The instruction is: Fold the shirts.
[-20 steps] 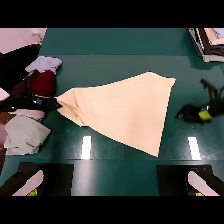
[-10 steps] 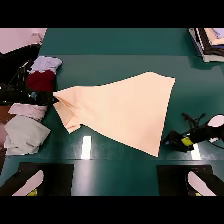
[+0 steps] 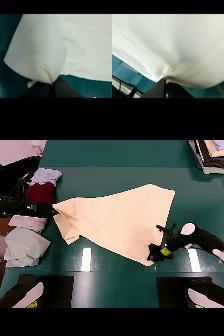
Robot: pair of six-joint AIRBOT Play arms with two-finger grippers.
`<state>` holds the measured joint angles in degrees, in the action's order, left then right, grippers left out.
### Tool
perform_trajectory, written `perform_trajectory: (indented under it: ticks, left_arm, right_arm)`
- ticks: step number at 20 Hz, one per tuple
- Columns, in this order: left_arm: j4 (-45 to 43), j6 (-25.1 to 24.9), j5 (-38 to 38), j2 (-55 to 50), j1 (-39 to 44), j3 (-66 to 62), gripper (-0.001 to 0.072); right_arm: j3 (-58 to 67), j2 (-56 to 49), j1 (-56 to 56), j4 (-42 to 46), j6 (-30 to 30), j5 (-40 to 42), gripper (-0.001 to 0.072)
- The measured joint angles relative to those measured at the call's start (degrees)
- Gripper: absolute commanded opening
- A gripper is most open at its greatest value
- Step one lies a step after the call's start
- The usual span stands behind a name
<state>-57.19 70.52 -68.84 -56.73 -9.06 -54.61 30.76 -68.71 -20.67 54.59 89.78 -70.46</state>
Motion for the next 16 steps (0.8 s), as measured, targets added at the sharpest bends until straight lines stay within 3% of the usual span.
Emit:
perform_trajectory:
  ticks: [3, 6, 16]
  left_arm:
    - [-0.04, 0.59, -1.73, 1.18, 0.0, -3.17, 0.0025]
    - [-0.07, 1.97, -3.98, 3.76, 0.02, -11.41, 0.0025]
    - [0.98, 11.47, -8.11, 8.81, 0.0, -59.12, 0.0025]
  right_arm:
    - [7.08, 0.74, -1.62, 3.98, 0.02, 1.79, 0.0017]
    - [17.62, 5.84, 1.29, 6.69, 0.07, -2.54, 0.0016]
    - [64.65, 22.43, 27.67, 9.99, -3.21, -8.04, 0.0016]
